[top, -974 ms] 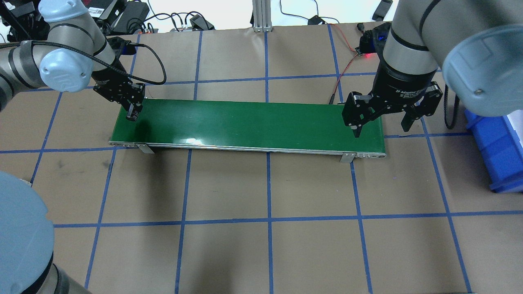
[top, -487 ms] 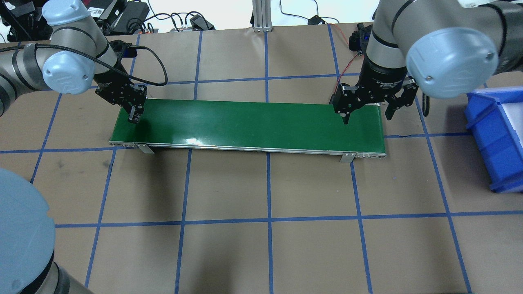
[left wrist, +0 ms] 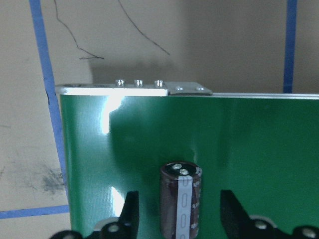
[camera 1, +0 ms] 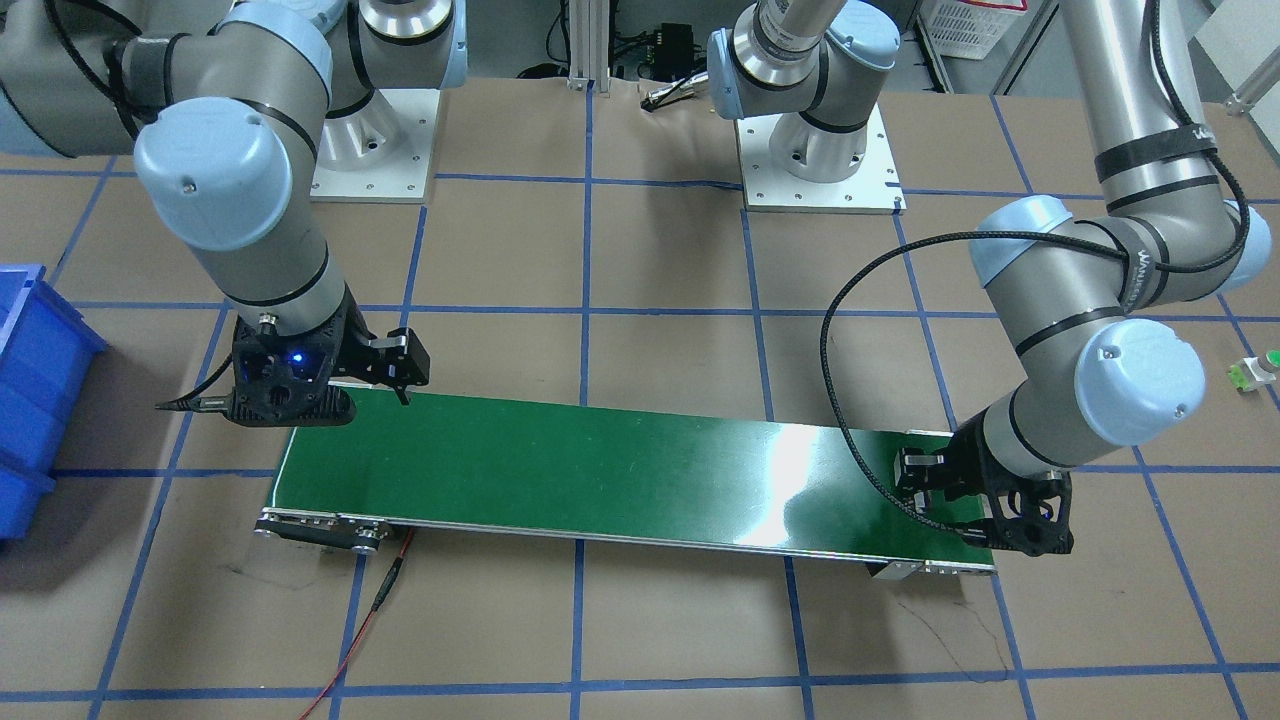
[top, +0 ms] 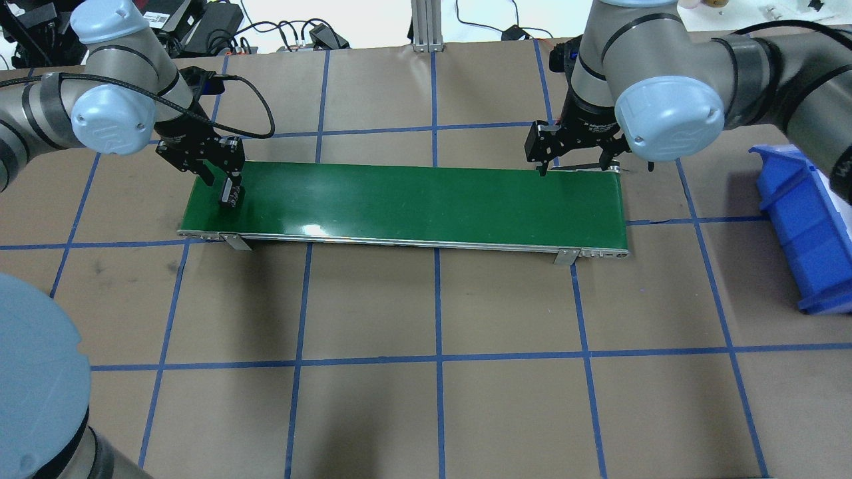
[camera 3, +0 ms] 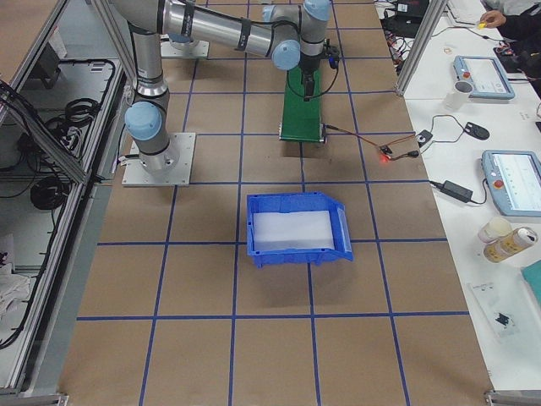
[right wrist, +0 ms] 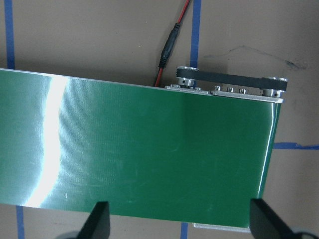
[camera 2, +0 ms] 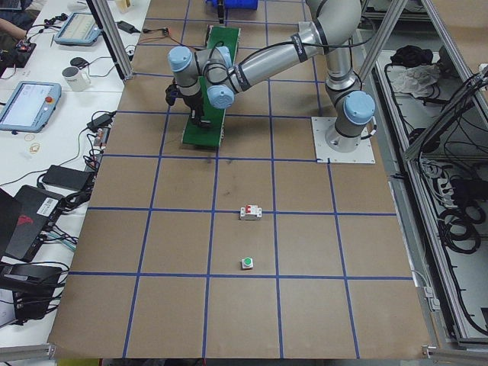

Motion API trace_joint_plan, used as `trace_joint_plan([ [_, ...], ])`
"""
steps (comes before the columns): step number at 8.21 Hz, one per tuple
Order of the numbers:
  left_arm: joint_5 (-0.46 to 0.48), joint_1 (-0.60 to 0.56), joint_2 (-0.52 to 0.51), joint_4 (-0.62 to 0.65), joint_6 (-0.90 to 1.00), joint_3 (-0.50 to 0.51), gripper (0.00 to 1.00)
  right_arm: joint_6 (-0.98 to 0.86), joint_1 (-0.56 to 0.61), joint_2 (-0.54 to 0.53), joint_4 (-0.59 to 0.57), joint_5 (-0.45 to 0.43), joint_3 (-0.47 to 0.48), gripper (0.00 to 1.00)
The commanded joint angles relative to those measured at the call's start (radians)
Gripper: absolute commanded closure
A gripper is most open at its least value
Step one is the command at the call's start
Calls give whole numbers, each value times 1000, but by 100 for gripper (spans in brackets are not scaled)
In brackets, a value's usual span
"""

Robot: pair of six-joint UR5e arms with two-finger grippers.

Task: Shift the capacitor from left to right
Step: 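Lower the capacitor onto the belt and open the left gripper while the right gripper rises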

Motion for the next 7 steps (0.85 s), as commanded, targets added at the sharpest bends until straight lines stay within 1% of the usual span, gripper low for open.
trace_joint_plan([
  [1, -6, -9, 35, -18, -36, 17, 0, -4, -37, 12, -26, 9, 42, 5],
  [2, -7, -23, 79, -94, -50, 20, 0, -5, -55, 13, -25, 16, 45, 5],
  [3, -6, -52, 160, -202, -125, 20, 0, -5, -59, 16, -28, 32, 51, 5],
  [4, -6, -87, 241, -263, -179, 20, 0, -5, -59, 19, -34, 55, 52, 13],
  [5, -4, -113, 323, -333, -187, 20, 0, -5, -60, 27, -83, 76, 68, 12],
  [6, -3, -136, 384, -354, -196, 20, 0, -5, -62, 33, -141, 111, 107, 10],
  [7, 11, -156, 420, -375, -198, 18, 0, -7, -71, 36, -210, 140, 149, 9],
])
